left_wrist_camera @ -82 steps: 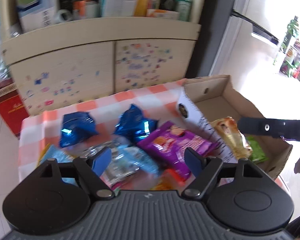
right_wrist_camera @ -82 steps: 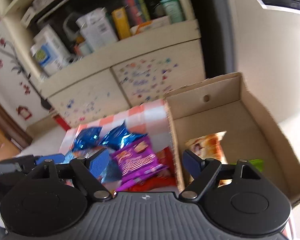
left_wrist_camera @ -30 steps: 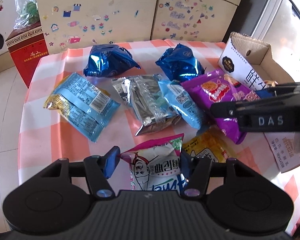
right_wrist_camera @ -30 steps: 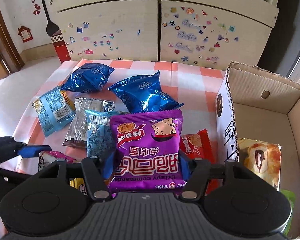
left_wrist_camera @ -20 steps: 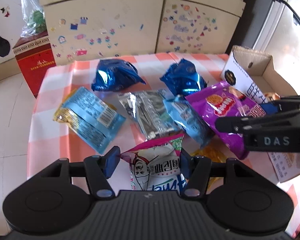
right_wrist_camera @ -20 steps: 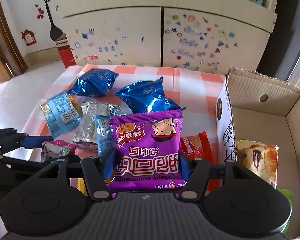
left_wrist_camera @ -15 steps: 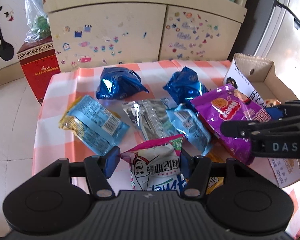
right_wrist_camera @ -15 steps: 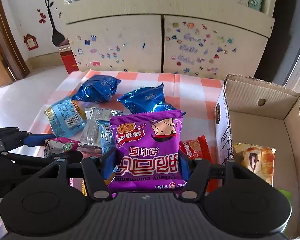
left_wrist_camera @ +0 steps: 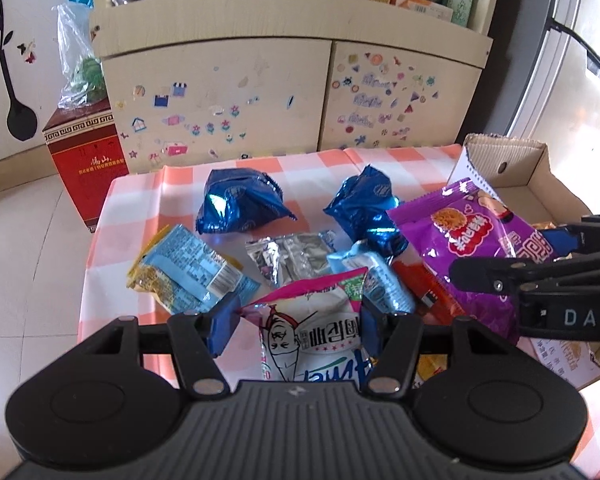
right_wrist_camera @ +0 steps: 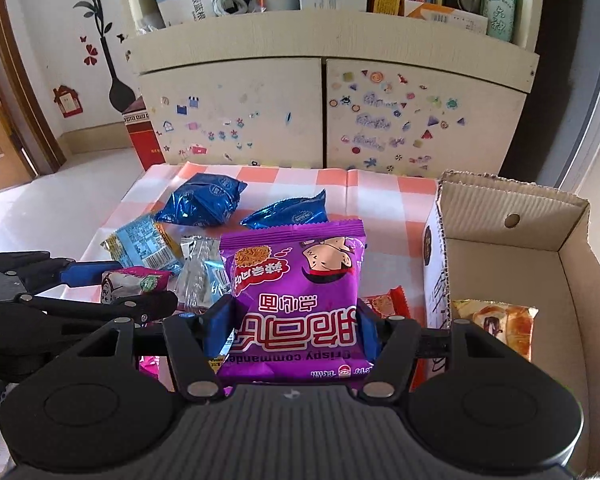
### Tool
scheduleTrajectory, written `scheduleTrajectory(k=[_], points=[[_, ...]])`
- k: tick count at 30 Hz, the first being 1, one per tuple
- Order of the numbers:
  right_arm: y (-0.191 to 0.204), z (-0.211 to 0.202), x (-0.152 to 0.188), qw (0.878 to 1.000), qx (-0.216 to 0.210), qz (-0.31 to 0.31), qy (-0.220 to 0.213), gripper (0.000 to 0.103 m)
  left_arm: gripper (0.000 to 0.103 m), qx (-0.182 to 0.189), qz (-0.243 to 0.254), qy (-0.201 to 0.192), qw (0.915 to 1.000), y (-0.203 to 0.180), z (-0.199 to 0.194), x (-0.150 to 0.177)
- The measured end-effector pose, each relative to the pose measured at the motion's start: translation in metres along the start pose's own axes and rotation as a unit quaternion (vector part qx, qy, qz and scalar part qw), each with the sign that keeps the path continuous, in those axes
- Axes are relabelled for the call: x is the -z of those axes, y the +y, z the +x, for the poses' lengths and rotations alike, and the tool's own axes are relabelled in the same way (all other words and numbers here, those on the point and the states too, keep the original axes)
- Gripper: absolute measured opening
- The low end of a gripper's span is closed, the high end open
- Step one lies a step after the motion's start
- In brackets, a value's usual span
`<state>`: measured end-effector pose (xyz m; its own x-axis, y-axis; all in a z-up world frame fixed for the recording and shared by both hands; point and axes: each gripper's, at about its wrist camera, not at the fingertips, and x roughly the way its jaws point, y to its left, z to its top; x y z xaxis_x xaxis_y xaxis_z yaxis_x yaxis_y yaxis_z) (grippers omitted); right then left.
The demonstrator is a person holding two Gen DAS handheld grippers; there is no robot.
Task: Organize snacks
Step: 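Lift the purple bag with the right gripper while the left gripper grasps the white-pink bag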
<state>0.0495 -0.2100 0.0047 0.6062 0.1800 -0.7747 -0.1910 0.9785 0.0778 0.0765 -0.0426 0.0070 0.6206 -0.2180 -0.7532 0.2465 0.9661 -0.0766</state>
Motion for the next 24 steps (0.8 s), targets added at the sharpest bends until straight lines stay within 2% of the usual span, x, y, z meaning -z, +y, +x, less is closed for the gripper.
scheduleTrajectory(k=[11,24], points=[[-0.009,-0.018,-0.002,1.0,0.007,0.013,-0.023,0.068,0.06,0.009,-0.006,-0.029,0.9995,-0.012,-0.011,-0.014],[-0.037,-0.049,-0.007,0.997,0.025,0.05,-0.061,0.068,0.06,0.044,0.01,-0.055,0.9975,-0.043,-0.022,-0.022]])
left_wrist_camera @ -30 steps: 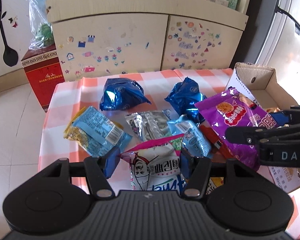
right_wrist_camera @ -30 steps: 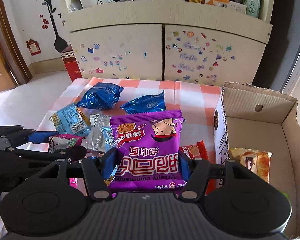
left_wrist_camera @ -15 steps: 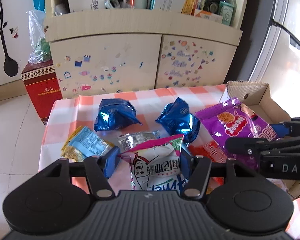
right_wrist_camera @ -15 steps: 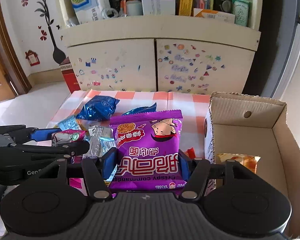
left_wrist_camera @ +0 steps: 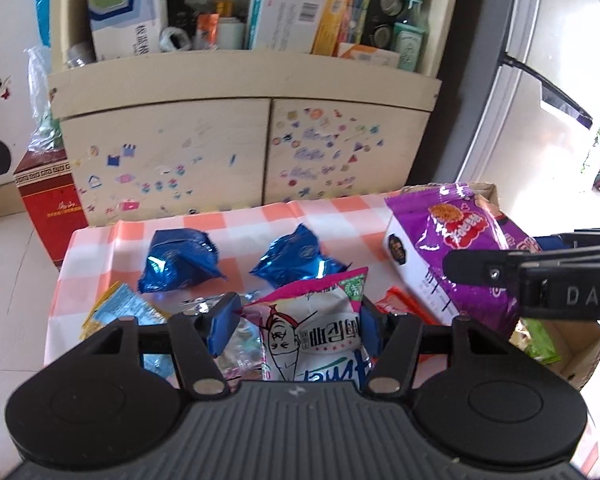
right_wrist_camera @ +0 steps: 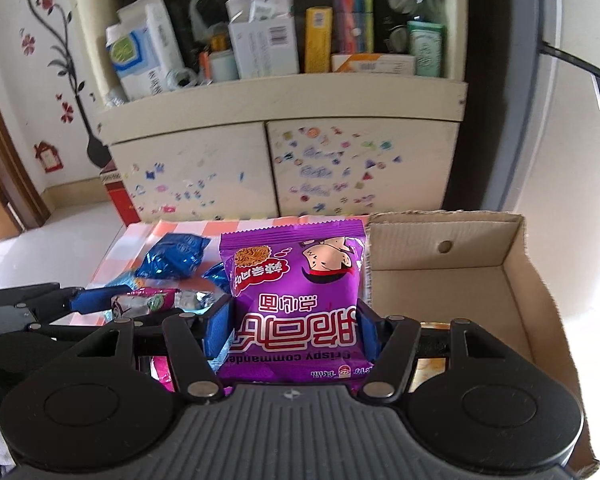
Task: Organize snacks
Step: 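Lift the purple bag with the right gripper while the left gripper grasps the white-pink bag, then carry both bags into the cardboard box and open both grippers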
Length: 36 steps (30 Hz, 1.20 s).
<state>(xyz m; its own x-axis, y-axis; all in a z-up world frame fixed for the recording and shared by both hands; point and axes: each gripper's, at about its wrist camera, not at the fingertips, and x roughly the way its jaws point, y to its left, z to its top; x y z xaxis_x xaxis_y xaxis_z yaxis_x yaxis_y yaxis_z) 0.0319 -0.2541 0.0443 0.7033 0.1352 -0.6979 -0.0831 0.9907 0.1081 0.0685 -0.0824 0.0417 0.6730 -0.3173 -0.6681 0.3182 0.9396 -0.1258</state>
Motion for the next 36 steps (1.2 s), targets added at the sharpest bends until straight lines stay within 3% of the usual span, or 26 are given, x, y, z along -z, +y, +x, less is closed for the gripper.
scheduleTrajectory(k=[15,25,36], points=[[-0.05,-0.032,-0.004,0.997,0.045,0.05,-0.038,0.068,0.06,0.049,0.008,-0.005,0.9987,-0.045,0.005,-0.01],[-0.08,-0.047,-0.001,0.99,0.085,0.099,-0.048,0.068,0.06,0.1,0.021,-0.002,0.9948,-0.104,0.016,-0.016],[-0.104,-0.054,0.003,0.982,0.113,0.145,-0.048,0.068,0.061,0.148,0.035,0.034,0.9878,-0.162,0.039,-0.002]])
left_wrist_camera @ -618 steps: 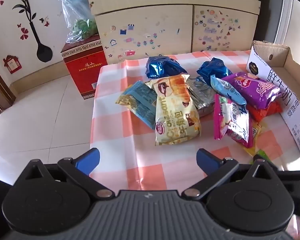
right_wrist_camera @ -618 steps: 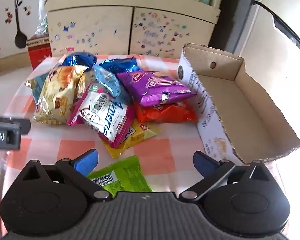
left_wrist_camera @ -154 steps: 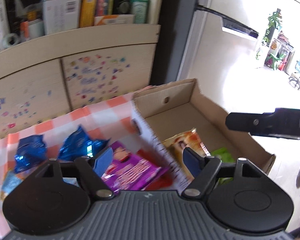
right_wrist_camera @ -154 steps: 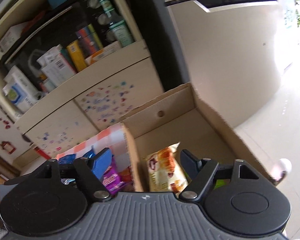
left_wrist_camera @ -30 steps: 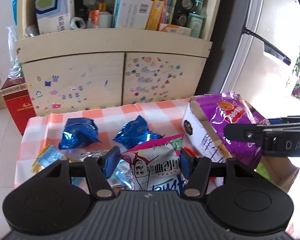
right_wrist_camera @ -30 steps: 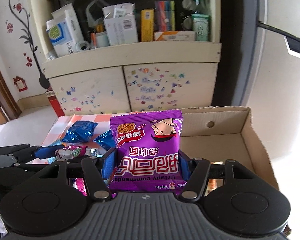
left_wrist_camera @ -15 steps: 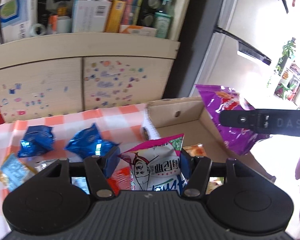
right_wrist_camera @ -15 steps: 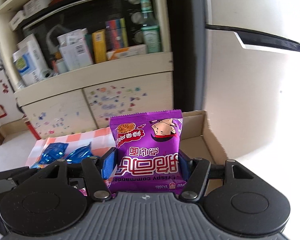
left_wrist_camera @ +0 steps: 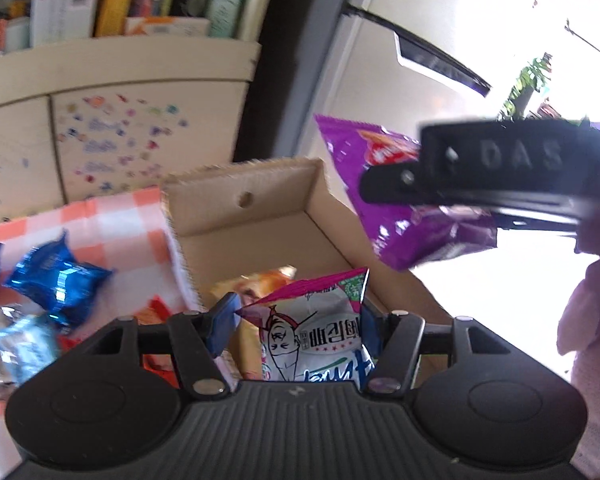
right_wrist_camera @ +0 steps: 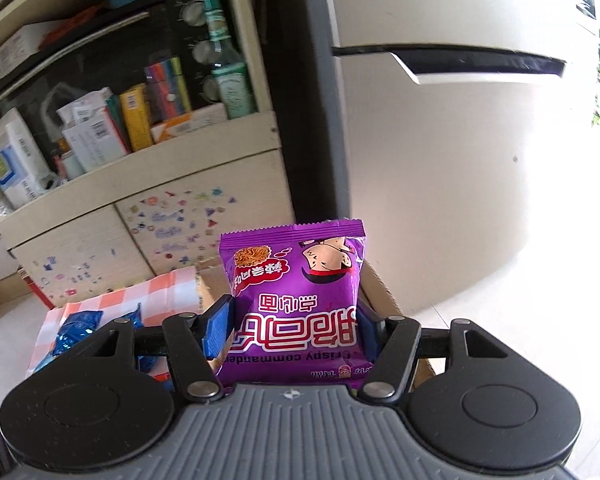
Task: Organize snacks
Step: 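Carry both bags into the cardboard box and open both grippers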
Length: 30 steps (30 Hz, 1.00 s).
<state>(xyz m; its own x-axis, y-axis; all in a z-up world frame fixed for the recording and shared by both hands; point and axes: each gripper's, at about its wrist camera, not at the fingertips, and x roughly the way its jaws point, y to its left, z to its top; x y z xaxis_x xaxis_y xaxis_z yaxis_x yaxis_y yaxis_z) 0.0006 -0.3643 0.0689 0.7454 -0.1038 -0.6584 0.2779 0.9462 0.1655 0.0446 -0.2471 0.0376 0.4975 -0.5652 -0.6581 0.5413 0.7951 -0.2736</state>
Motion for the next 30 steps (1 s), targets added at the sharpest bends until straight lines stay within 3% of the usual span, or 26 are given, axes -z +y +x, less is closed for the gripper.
scheduleTrajectory(k=[6,12,20,30], points=[[-0.009,0.001,0.0,1.0,0.009,0.026,-0.002,0.076,0.078,0.008,0.016,0.002,0.9998,-0.012,0.002,0.001],[-0.007,0.002,0.0,1.0,-0.002,0.027,0.0,0.08,0.083,0.006,0.009,0.005,0.9999,0.001,-0.01,-0.003],[0.011,0.007,0.002,0.999,-0.035,0.007,0.007,0.082,0.085,-0.033,0.014,0.011,0.9993,0.047,-0.035,-0.001],[0.047,0.018,0.007,0.997,-0.066,-0.041,0.024,0.083,0.086,-0.099,-0.025,0.011,0.9947,0.127,-0.064,0.012]])
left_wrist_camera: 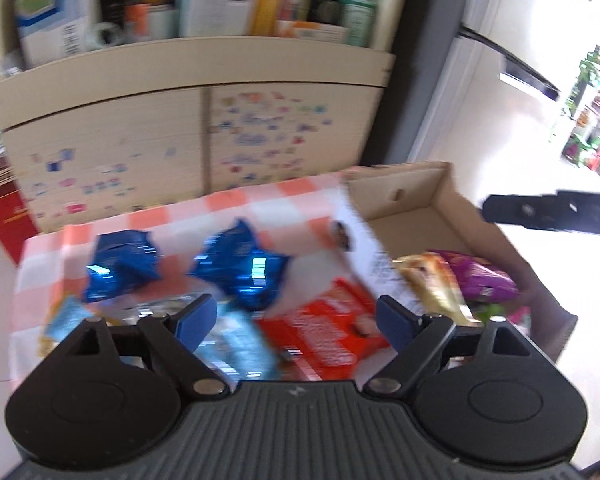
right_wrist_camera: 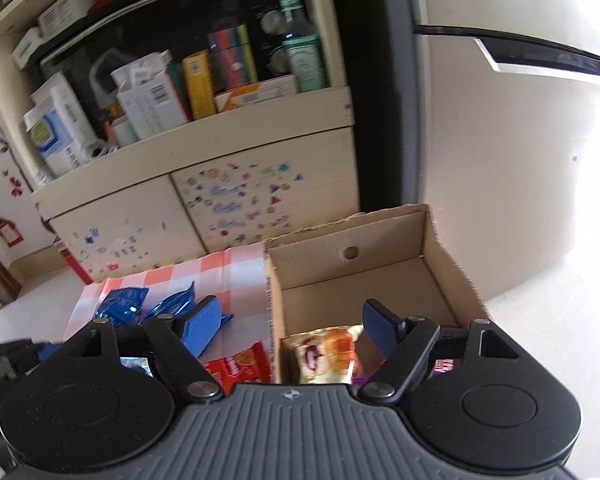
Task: Organize snacks
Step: 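Carry both bags into the cardboard box and open both grippers, then grasp the light-blue bag with the right gripper while the left gripper grasps a blue-yellow bag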
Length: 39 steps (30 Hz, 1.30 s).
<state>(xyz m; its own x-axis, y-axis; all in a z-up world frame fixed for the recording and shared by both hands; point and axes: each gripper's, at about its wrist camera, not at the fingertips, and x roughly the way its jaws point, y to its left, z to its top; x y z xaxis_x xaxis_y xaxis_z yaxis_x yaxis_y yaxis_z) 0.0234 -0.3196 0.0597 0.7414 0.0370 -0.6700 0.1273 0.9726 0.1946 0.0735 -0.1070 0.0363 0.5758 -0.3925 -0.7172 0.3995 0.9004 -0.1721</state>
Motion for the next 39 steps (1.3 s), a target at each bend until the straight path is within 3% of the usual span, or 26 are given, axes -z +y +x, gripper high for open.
scheduleTrajectory(k=[6,16,23,27,32,39], points=[[0.019,0.011,0.004,0.999,-0.015,-0.026,0.015,0.083,0.087,-0.031,-0.047,-0.003,0.9984,0.043,0.0,0.002],[0.054,0.038,0.013,0.995,-0.062,-0.063,0.05,0.083,0.087,-0.088,-0.079,0.007,0.9929,0.099,0.005,0.003],[0.079,0.064,0.027,0.986,-0.114,-0.074,0.095,0.083,0.087,-0.128,-0.098,0.031,0.9865,0.139,0.021,0.008],[0.092,0.083,0.038,0.98,-0.136,-0.079,0.12,0.083,0.087,-0.133,-0.12,0.057,0.9822,0.152,0.037,0.016],[0.108,0.101,0.048,0.975,-0.139,-0.108,0.137,0.08,0.087,-0.12,-0.152,0.082,0.9776,0.158,0.057,0.023],[0.117,0.124,0.056,0.973,-0.124,-0.12,0.152,0.076,0.087,-0.143,-0.171,0.091,0.9707,0.165,0.075,0.027]])
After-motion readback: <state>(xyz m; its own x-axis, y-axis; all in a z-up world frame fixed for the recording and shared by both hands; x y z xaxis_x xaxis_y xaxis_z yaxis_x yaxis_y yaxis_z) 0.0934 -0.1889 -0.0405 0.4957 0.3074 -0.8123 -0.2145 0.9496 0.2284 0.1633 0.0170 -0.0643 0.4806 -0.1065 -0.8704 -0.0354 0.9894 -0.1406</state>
